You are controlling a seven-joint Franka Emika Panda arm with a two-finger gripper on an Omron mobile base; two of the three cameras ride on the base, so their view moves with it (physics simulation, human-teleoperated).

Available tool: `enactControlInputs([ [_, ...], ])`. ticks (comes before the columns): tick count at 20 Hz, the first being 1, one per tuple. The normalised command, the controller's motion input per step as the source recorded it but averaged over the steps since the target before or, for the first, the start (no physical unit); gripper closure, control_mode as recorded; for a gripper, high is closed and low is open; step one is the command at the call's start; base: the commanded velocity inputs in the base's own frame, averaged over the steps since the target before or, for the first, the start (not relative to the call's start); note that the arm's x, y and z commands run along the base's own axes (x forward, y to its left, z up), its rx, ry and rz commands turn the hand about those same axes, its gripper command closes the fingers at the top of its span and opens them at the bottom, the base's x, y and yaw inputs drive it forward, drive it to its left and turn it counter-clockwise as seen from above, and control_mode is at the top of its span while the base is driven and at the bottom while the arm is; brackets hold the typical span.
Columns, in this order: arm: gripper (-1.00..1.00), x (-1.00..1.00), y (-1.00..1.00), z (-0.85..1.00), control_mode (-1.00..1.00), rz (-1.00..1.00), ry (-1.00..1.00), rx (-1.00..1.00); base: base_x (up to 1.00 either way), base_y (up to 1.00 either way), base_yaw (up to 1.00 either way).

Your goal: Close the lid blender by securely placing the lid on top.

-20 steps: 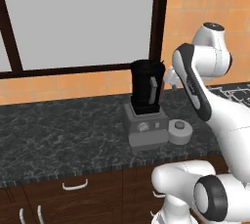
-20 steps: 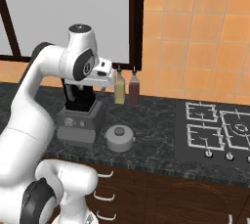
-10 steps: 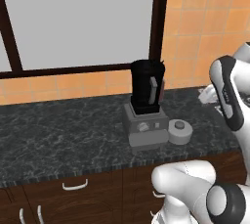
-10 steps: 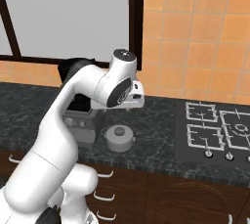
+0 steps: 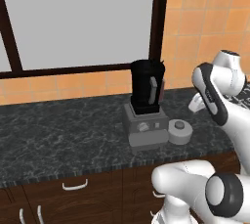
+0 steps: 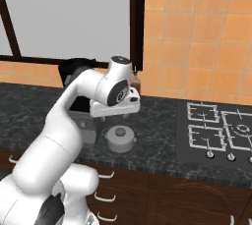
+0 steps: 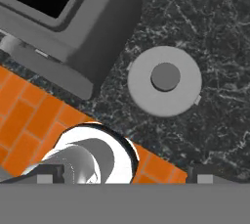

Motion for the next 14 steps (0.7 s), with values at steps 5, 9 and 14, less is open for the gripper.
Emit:
enactControlInputs([
  [5,-1.00,0.16,0.14,-0.31,-1.00,0.00,0.19,-0.08,0.00,0.00,0.00],
  [9,-1.00,0.00,-0.12,-0.46,-1.00,0.00,0.13,-0.02,0.00,0.00,0.00],
  [14,-1.00,0.00,0.00,-0.33,-1.00,-0.01,0.05,-0.05,0.00,0.00,0.00],
])
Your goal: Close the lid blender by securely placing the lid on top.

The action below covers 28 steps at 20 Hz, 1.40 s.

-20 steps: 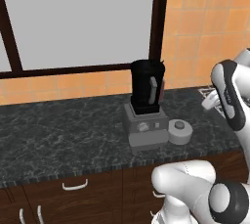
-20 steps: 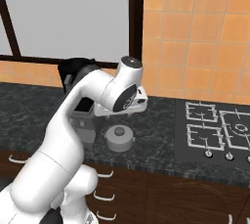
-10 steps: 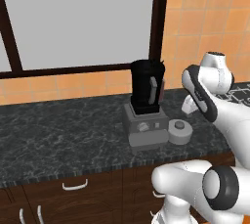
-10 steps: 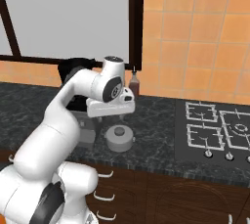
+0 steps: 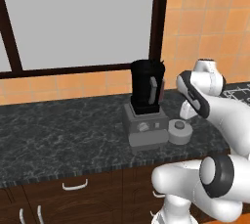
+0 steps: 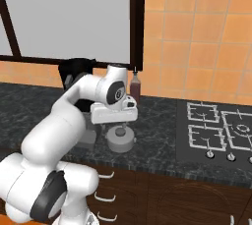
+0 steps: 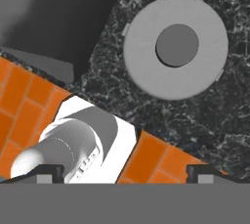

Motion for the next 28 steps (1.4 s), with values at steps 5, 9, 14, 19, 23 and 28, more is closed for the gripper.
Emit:
enactControlInputs([
  [5,-1.00,0.09,0.00,-0.24,-1.00,0.00,-0.02,-0.04,0.00,0.00,0.00],
  [9,-1.00,0.13,0.00,-0.31,-1.00,0.00,0.00,0.00,0.00,0.00,0.00],
  [14,-1.00,0.22,0.00,-0.27,-1.00,0.00,-0.01,0.00,0.00,0.00,0.00],
  [19,-1.00,0.28,0.01,-0.17,-1.00,0.00,-0.01,0.00,0.00,0.00,0.00],
  [23,-1.00,0.33,0.04,-0.27,-1.00,0.00,-0.05,0.00,0.00,0.00,0.00],
  [28,-1.00,0.25,0.00,-0.25,-1.00,0.00,-0.03,0.00,0.00,0.00,0.00],
])
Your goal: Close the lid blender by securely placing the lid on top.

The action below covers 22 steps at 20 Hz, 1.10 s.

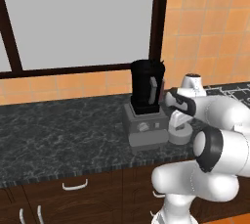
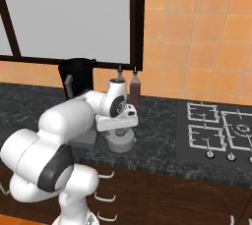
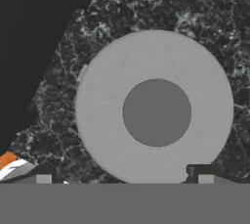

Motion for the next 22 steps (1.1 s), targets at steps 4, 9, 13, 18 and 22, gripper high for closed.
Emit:
enactControlInputs([
  [4,-1.00,0.22,0.00,-0.17,-1.00,0.00,0.00,0.00,0.00,0.00,0.00],
  [9,-1.00,0.20,0.00,-0.17,-1.00,0.00,0.00,0.00,0.00,0.00,0.00],
  [13,-1.00,0.20,0.00,-0.21,-1.00,0.00,0.00,0.00,0.00,0.00,0.00],
  [18,-1.00,0.19,-0.01,-0.18,-1.00,0.00,0.00,-0.04,0.00,0.00,0.00],
  [22,1.00,0.03,0.00,-0.07,-1.00,0.00,0.00,-0.01,0.00,0.00,0.00],
])
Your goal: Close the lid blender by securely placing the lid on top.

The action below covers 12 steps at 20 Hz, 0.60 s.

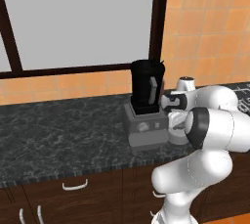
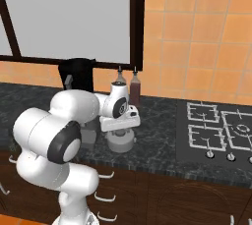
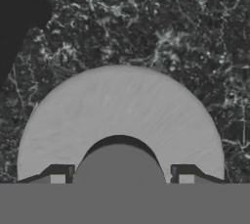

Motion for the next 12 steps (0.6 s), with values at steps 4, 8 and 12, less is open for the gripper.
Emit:
enactControlInputs([
  [4,1.00,0.00,0.00,0.00,-1.00,0.00,0.00,0.00,0.00,0.00,0.00],
  [8,1.00,0.00,0.00,0.00,-1.00,0.00,0.00,0.00,0.00,0.00,0.00],
  [12,1.00,-0.17,0.00,0.38,-1.00,0.00,-0.07,0.00,0.00,0.00,0.00],
])
